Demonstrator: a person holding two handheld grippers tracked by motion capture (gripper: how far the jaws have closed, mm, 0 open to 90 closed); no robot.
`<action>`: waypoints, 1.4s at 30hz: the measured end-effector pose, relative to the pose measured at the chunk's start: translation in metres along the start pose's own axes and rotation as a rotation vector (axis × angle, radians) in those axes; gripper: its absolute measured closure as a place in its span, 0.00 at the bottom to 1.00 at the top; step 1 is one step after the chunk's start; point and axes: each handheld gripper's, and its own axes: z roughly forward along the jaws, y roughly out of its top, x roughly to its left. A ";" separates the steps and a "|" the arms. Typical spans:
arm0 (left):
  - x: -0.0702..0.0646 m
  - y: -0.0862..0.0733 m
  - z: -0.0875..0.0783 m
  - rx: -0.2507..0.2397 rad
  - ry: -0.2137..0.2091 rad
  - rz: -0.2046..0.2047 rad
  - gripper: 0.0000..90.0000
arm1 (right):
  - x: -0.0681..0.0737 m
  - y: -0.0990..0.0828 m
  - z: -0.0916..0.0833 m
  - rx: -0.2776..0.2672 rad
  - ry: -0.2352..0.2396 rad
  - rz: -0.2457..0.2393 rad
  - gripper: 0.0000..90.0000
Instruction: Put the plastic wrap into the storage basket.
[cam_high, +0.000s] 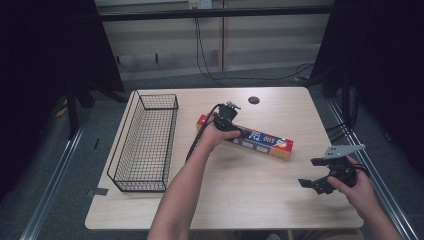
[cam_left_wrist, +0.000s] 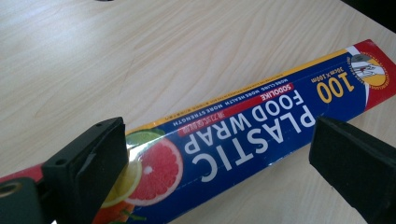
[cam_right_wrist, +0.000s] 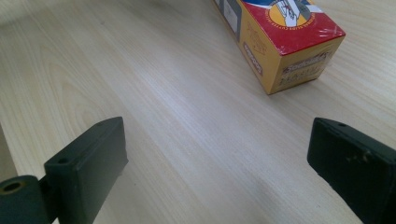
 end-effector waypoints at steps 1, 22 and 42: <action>0.000 0.000 0.001 -0.006 -0.008 0.003 0.05 | 0.000 0.000 0.000 0.002 -0.003 -0.001 0.05; -0.006 0.004 0.016 -0.002 -0.011 0.107 0.04 | 0.003 0.002 0.004 0.017 0.023 -0.010 0.06; -0.010 0.007 0.016 0.066 -0.029 0.211 0.02 | 0.004 0.003 0.004 0.018 0.031 -0.021 0.06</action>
